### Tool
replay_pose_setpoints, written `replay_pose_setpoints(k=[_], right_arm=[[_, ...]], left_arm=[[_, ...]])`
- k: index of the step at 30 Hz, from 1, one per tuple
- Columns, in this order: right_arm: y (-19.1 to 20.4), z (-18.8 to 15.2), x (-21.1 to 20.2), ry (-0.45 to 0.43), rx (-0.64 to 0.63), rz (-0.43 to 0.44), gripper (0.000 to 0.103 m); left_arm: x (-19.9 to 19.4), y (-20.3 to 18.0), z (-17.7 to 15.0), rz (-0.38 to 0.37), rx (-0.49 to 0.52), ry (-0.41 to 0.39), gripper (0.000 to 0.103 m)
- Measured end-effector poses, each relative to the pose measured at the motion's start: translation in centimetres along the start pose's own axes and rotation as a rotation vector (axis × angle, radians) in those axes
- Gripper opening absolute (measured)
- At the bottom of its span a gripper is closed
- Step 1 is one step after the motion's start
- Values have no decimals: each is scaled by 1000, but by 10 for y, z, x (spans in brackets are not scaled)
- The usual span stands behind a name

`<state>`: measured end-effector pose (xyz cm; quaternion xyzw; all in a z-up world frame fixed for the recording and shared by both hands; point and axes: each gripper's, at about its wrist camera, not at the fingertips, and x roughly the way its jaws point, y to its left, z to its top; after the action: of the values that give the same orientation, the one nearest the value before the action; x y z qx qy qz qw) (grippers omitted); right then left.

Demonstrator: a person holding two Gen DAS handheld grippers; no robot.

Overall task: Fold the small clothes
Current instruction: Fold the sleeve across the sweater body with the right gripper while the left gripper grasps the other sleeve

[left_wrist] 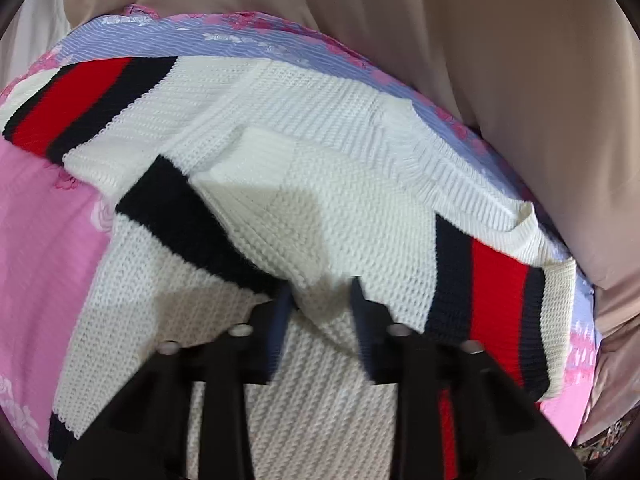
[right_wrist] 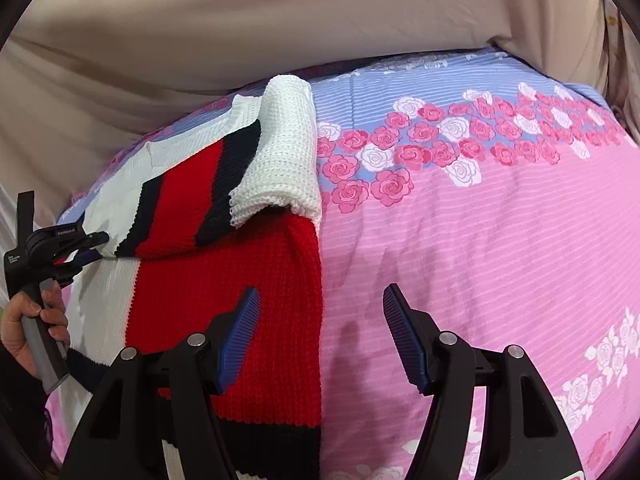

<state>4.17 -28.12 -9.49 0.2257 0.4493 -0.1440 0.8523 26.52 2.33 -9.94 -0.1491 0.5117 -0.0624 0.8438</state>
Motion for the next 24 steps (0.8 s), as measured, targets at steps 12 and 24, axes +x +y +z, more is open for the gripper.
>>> replay_pose_setpoints(k=[12,24], right_arm=[[18,67,83,46,-51,47,34],[-31,72,69,26,95,-17,0]], left_arm=[[-19,-9,24,-51,78,-84,7],[12,16,21,-8,56,-35,6]])
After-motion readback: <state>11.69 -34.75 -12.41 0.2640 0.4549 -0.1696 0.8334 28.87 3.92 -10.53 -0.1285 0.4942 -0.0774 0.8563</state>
